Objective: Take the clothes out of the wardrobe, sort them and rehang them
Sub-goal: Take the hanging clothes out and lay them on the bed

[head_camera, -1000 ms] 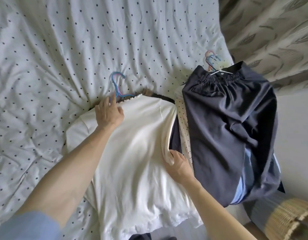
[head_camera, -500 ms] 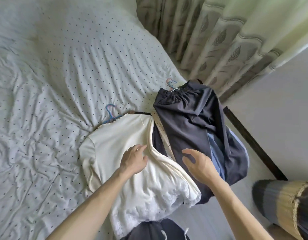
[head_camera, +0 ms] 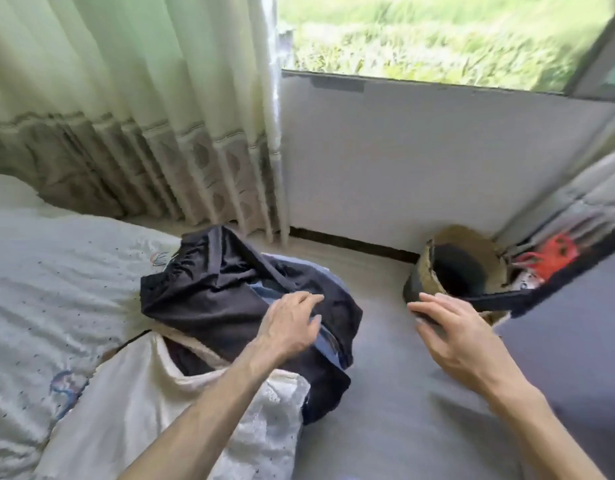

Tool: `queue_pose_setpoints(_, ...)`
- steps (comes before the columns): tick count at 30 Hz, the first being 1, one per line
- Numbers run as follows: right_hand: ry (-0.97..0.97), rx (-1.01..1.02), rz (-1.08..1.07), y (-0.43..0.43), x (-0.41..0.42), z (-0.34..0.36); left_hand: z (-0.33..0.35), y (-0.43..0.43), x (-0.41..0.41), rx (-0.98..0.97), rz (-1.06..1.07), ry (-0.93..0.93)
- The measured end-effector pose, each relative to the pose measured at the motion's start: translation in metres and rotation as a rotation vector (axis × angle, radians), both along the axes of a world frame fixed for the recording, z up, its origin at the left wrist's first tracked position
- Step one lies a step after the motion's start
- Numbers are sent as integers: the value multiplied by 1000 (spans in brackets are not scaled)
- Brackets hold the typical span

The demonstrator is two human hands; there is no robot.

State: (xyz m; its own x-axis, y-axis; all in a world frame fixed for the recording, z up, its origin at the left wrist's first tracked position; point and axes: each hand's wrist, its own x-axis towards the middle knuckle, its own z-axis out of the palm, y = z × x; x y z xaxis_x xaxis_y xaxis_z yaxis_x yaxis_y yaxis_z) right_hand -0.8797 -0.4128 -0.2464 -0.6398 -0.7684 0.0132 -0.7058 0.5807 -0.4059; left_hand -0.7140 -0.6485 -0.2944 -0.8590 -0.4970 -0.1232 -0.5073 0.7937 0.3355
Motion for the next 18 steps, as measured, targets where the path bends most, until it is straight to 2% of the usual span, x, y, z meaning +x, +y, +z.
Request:
queue_pose_setpoints(5, 117, -87, -313, 121, -43, 24, 48, 79, -111, -74, -319, 69)
queue_pose_setpoints(11, 150, -167, -728, 242, -48, 47, 98, 190, -232, -146, -713, 194)
queue_pose_setpoints(18, 265, -113, -1007, 328, -46, 70, 135, 299, -334, -188, -1044, 250)
